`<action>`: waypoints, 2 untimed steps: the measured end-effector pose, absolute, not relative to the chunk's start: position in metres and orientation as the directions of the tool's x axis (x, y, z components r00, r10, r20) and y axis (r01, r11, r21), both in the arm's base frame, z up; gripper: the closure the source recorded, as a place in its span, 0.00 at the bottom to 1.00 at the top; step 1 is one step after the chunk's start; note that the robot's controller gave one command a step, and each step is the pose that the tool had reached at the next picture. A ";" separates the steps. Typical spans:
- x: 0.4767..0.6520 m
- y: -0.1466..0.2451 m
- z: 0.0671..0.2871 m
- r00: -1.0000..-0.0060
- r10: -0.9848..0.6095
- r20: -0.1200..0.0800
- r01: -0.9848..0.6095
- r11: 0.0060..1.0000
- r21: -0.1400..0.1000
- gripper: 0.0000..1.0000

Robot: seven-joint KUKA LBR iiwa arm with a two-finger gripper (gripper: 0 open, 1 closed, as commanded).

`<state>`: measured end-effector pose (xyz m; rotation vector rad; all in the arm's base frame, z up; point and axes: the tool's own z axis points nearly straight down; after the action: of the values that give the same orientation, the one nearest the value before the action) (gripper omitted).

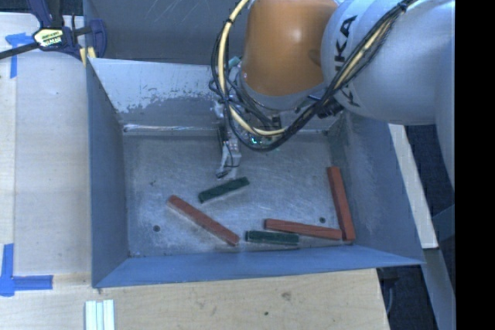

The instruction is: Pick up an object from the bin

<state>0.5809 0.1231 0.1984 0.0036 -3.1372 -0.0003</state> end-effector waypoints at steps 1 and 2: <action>0.555 0.092 0.068 -0.936 -0.352 0.000 -0.352 0.936 0.000 0.00; 0.556 0.092 0.069 -0.937 -0.349 -0.003 -0.349 0.937 0.000 0.00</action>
Offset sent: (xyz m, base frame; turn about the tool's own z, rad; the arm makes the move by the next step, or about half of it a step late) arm -0.0257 -0.0298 -0.1284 -0.3596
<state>0.5562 0.0919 0.0690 0.5577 -3.0942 -0.0008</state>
